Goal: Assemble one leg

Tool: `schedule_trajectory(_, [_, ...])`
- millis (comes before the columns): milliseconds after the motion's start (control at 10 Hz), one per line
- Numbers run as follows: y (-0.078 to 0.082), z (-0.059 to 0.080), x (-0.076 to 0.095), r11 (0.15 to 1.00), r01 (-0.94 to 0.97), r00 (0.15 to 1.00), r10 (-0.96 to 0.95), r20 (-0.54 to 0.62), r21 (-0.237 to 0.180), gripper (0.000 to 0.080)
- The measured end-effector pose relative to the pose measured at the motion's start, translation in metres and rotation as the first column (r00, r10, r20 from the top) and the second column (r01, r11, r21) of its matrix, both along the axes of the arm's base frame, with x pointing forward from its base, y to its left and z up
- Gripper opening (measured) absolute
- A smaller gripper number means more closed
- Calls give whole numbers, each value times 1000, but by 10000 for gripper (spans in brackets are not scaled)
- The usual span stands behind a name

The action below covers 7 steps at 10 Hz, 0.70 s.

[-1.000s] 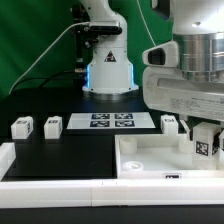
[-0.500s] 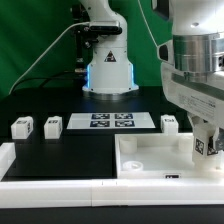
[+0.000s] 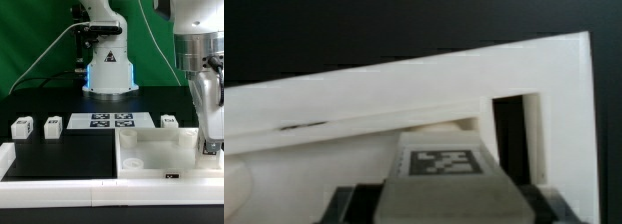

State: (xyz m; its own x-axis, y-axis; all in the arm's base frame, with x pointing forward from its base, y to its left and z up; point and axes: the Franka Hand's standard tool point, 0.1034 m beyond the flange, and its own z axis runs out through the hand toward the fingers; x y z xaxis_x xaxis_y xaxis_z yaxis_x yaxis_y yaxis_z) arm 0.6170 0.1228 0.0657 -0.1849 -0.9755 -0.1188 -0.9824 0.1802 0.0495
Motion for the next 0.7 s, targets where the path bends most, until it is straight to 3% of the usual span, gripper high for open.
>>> schedule_trajectory(100, [1, 0, 0, 1000, -23, 1000, 23, 2, 1, 292])
schedule_trajectory(200, [1, 0, 0, 998, -70, 998, 69, 8, 2, 483])
schedule_trajectory(300, [1, 0, 0, 996, -84, 996, 84, 10, 2, 483])
schedule_trajectory(400, [0, -1, 0, 979, -203, 979, 203, 25, 1, 611])
schedule_trajectory(700, [-2, 0, 0, 832, -554, 830, 553, 73, -7, 648])
